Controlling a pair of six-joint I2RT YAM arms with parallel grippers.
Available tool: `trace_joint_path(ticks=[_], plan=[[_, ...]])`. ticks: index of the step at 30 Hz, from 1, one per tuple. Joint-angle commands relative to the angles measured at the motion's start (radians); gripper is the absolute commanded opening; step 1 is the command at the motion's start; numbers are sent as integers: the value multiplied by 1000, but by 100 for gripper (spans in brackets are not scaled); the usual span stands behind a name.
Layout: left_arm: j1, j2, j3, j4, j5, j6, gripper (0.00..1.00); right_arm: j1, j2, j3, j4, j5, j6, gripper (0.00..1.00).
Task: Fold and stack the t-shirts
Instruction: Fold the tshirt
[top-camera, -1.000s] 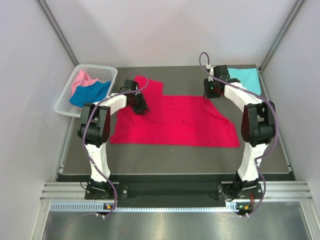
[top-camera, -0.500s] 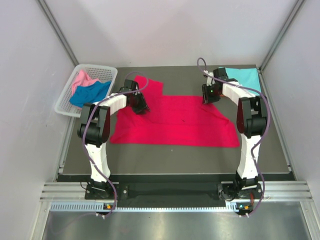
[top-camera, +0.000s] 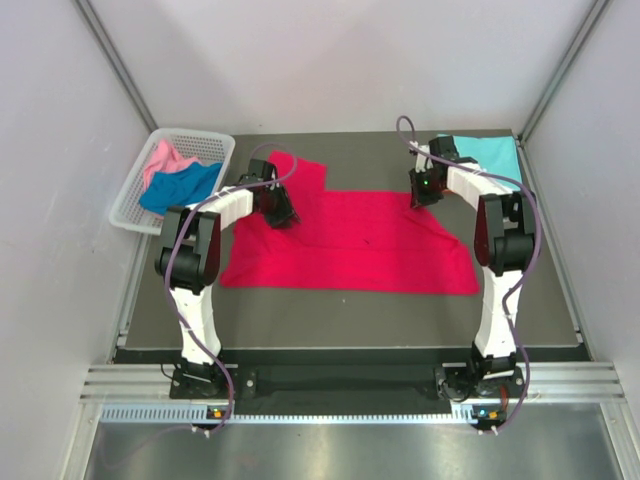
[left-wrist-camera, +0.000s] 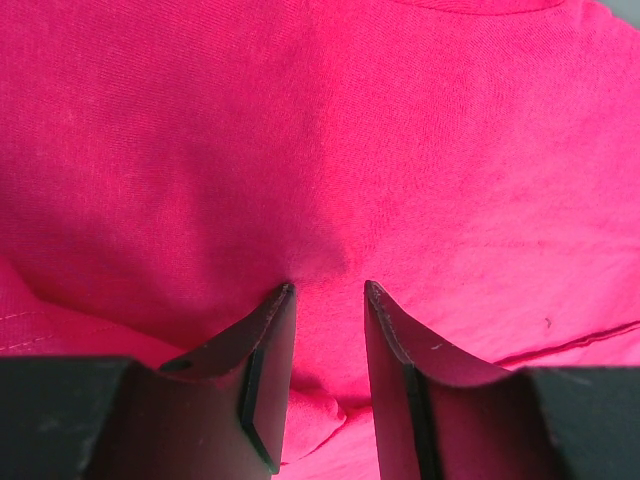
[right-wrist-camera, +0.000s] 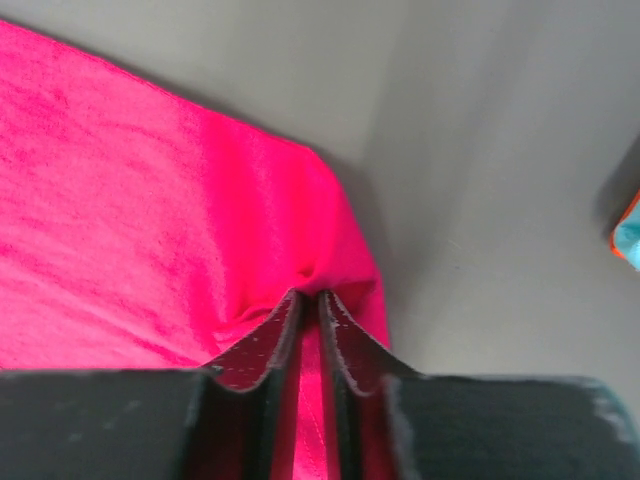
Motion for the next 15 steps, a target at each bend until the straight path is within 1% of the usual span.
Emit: trace_joint_path(ticks=[1,2,5,10,15], plan=[[-3,57,-6,-5,-55,20,39,-17,-29,20,8,-18,4,10],[-3,58,-4,-5,-58,20,39,-19,-32,23,8,-18,6,5],[-3,60,-4,-6,-60,21,39,-19,-43,32,-2,-16,18,0],[-3,63,-4,-5,-74,13,39,-17,-80,15,0,23,61,0],[-3,72,8,0,-63,4,39,-17,-138,-25,63,62,114,0]])
